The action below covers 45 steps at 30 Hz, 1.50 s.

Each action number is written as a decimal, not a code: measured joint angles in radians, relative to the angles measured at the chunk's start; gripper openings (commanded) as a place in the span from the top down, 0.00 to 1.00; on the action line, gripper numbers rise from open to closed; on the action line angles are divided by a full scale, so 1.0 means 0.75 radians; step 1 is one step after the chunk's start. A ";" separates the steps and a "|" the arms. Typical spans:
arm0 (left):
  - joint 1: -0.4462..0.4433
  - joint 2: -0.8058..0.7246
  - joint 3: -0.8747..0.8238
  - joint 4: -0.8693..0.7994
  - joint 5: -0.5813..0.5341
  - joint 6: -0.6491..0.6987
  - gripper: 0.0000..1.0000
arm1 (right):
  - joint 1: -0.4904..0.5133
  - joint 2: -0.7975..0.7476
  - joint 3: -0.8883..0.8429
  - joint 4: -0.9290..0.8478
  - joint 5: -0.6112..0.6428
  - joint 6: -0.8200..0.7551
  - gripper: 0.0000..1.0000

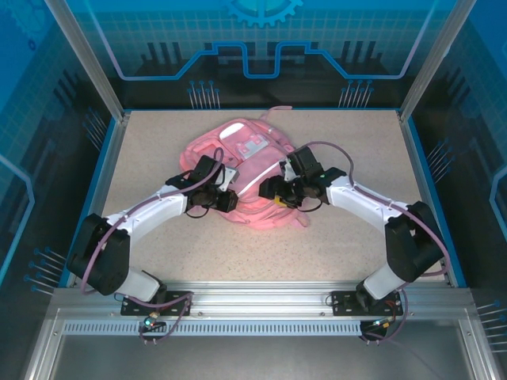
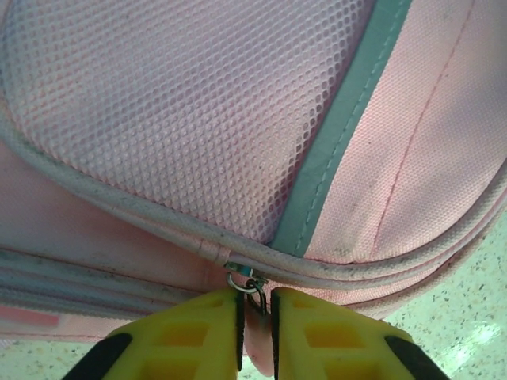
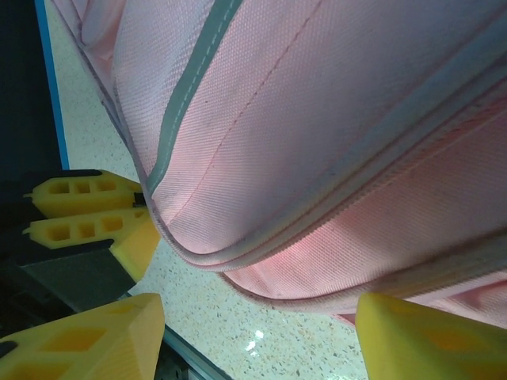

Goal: Pack books, pencil case, and school supplies into a backpack

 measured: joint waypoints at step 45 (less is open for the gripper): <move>-0.001 -0.362 -0.168 0.278 0.171 -0.637 0.25 | 0.123 -0.182 -0.005 -0.134 0.411 -0.167 0.47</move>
